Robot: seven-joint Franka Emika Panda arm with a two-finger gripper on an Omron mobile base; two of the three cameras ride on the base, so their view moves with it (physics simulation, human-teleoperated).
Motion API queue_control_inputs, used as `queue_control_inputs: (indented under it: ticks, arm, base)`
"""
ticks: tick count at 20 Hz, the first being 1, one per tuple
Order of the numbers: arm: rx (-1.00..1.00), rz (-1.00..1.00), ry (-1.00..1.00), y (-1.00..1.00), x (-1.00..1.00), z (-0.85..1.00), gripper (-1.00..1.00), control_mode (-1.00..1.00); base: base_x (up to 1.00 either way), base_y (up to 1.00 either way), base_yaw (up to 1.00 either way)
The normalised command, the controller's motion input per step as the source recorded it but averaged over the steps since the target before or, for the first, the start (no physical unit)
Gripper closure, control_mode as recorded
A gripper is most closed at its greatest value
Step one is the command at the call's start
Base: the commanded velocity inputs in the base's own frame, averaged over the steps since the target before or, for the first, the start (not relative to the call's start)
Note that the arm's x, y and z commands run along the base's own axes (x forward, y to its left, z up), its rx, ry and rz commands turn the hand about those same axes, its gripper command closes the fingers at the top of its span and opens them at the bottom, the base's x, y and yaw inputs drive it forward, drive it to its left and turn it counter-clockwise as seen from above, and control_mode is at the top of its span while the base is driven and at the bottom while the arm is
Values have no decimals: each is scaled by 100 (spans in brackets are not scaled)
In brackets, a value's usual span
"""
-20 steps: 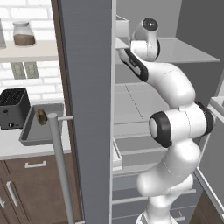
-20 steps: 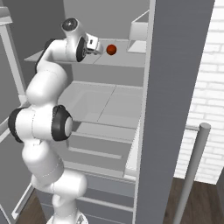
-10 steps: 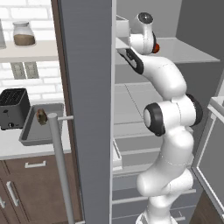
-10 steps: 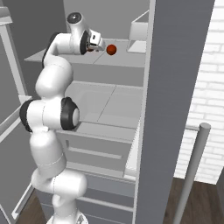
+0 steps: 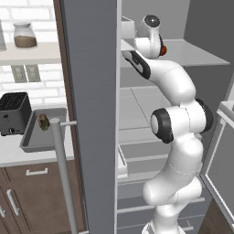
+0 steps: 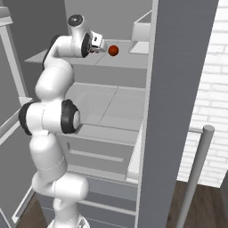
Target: Place one tomato and one steak in each tupperware on the nearby counter, to pack two identical lunches.
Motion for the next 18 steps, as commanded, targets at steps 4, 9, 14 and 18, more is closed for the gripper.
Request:
queue_control_inputs:
  ticks: [4,9,14,18]
  arm:
    - [0,0,-9,0,-55,-4,100,-100]
    - [0,0,1,-4,-100,47,100,-100]
    - [0,0,1,-8,-100,30,100,-100]
    - [0,0,0,-32,-100,-6,100,-100]
  base:
    - [0,0,0]
    - [0,0,0]
    - [0,0,0]
    - [0,0,0]
